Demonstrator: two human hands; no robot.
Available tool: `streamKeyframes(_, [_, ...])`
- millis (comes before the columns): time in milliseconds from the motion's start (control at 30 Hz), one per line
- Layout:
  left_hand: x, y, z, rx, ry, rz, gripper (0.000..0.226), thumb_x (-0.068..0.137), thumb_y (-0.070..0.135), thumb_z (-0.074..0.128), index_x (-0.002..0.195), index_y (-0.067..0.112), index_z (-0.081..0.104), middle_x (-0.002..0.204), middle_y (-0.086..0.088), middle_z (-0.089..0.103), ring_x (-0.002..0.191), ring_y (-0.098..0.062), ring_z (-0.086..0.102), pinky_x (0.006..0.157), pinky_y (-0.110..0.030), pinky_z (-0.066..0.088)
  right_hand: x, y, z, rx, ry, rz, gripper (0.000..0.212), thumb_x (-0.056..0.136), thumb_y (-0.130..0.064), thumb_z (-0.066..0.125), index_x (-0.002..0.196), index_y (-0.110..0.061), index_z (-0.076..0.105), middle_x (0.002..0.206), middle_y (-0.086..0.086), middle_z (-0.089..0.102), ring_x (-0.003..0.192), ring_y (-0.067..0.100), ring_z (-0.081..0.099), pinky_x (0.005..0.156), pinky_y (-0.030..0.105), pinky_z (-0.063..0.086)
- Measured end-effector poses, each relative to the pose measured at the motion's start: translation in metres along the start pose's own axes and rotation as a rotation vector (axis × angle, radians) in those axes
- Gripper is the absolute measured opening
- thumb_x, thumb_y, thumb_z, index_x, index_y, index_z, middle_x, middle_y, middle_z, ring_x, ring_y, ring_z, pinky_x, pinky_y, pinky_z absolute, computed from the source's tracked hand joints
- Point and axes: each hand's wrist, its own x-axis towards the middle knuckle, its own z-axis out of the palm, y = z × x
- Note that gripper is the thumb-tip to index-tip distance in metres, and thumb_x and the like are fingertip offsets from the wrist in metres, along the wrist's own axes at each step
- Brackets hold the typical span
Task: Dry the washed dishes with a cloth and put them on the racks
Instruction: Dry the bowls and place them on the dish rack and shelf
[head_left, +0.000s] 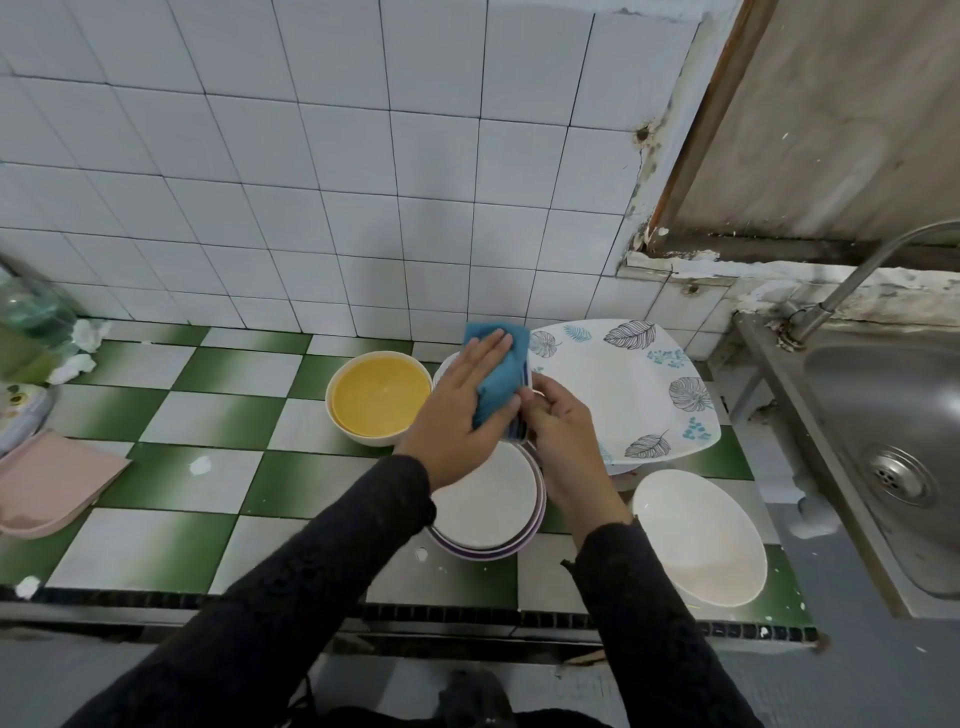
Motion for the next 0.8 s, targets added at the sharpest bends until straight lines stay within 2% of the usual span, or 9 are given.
streamKeyframes(100, [0.011,-0.002,-0.014,-0.147,0.030,-0.146,0.053,0.101,0.031,0.051,0.151,0.029,0.031,0.150,0.009,0.040,0.129,-0.004,0.044,0.110,-0.037,0.044,0.001,-0.002,-0.003,-0.183,-0.052,-0.026,0.023,0.106,-0.019,0.050,0.123,-0.016,0.065,0.117,0.009,0.070,0.115,0.027,0.064,0.096,0.043,0.057])
streamKeyframes(167, [0.008,-0.001,-0.018,-0.072,0.029,-0.108,0.052,0.101,0.030,0.051,0.150,0.027,0.033,0.151,0.009,0.039,0.134,-0.008,0.041,0.112,-0.040,0.041,0.001,-0.003,-0.003,-0.207,-0.040,-0.028,0.024,0.106,-0.020,0.049,0.125,-0.016,0.063,0.120,0.009,0.068,0.116,0.026,0.063,0.093,0.039,0.058])
streamKeyframes(233, [0.001,0.002,-0.016,0.054,-0.001,0.024,0.055,0.099,0.027,0.053,0.151,0.025,0.034,0.156,0.011,0.033,0.145,-0.008,0.026,0.120,-0.036,0.027,0.000,-0.003,-0.002,-0.178,-0.021,-0.037,0.025,0.107,-0.015,0.047,0.125,-0.014,0.064,0.120,0.008,0.069,0.115,0.023,0.064,0.092,0.035,0.057])
streamKeyframes(333, [-0.003,0.000,-0.013,0.134,-0.060,0.188,0.056,0.096,0.027,0.054,0.150,0.020,0.038,0.156,0.008,0.035,0.148,-0.006,0.019,0.122,-0.031,0.018,-0.001,0.001,-0.001,-0.158,-0.033,-0.038,0.027,0.107,-0.012,0.046,0.126,-0.013,0.065,0.122,0.008,0.069,0.116,0.024,0.065,0.099,0.042,0.056])
streamKeyframes(500, [0.005,-0.007,-0.025,-0.224,0.028,-0.161,0.046,0.101,0.023,0.052,0.146,0.025,0.042,0.142,0.011,0.049,0.127,0.002,0.047,0.110,-0.032,0.043,-0.001,-0.007,-0.004,-0.248,-0.071,-0.100,0.020,0.106,-0.016,0.049,0.103,-0.023,0.067,0.110,0.015,0.069,0.107,0.031,0.064,0.084,0.035,0.055])
streamKeyframes(567, [0.003,-0.006,-0.027,-0.101,0.031,-0.100,0.048,0.100,0.024,0.053,0.147,0.026,0.041,0.146,0.010,0.046,0.130,-0.002,0.044,0.111,-0.033,0.041,0.000,-0.007,-0.003,-0.238,-0.070,-0.109,0.021,0.106,-0.016,0.048,0.104,-0.024,0.067,0.111,0.015,0.069,0.108,0.032,0.063,0.087,0.039,0.055])
streamKeyframes(700, [0.002,-0.003,-0.021,0.154,-0.056,0.208,0.053,0.094,0.031,0.053,0.145,0.022,0.045,0.152,0.009,0.041,0.147,-0.008,0.024,0.121,-0.025,0.018,-0.002,-0.002,0.002,-0.153,-0.044,-0.061,0.024,0.106,-0.013,0.046,0.112,-0.023,0.067,0.114,0.007,0.071,0.111,0.024,0.066,0.095,0.038,0.056])
streamKeyframes(767, [0.004,-0.003,-0.018,0.074,-0.049,0.174,0.049,0.094,0.028,0.054,0.142,0.024,0.048,0.148,0.011,0.045,0.143,-0.005,0.030,0.118,-0.022,0.022,-0.001,0.000,0.003,-0.154,-0.028,-0.044,0.023,0.107,-0.014,0.046,0.108,-0.022,0.068,0.112,0.008,0.071,0.109,0.024,0.066,0.094,0.039,0.056])
streamKeyframes(800, [0.005,-0.002,-0.020,-0.038,-0.017,0.081,0.044,0.096,0.025,0.054,0.139,0.027,0.050,0.143,0.012,0.050,0.138,-0.002,0.037,0.114,-0.020,0.030,-0.001,0.000,0.002,-0.144,-0.025,-0.040,0.023,0.107,-0.015,0.046,0.104,-0.021,0.068,0.110,0.010,0.070,0.106,0.027,0.065,0.091,0.040,0.056])
